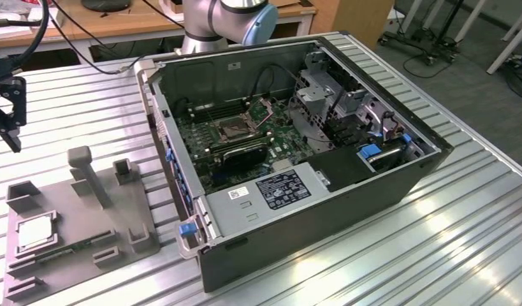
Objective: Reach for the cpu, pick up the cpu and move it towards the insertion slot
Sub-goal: 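Reach for the cpu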
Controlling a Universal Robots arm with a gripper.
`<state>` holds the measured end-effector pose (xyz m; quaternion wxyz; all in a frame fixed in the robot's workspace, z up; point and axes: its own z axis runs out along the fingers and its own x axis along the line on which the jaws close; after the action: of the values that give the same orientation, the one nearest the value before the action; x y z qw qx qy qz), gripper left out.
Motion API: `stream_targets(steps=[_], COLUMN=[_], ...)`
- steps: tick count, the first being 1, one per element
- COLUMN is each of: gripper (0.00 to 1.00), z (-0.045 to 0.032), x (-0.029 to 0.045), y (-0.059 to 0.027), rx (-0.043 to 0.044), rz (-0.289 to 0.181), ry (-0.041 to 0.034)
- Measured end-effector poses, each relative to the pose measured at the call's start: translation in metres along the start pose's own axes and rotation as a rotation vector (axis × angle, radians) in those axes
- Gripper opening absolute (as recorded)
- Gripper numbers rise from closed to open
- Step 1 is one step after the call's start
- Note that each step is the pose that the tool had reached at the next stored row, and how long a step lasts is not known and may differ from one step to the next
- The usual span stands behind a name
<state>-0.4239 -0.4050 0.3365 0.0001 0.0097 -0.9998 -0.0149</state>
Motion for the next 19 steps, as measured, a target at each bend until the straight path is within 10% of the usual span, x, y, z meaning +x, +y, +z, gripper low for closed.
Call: stream_targets(steps=[11,19], gripper=[0.49,0.78], z=[0.0022,0.0133], x=[0.0,0.0016], y=[-0.0007,-0.0048], rx=[-0.0001,-0.0051], rz=[0.0,0.0], ry=[-0.0003,-0.0002])
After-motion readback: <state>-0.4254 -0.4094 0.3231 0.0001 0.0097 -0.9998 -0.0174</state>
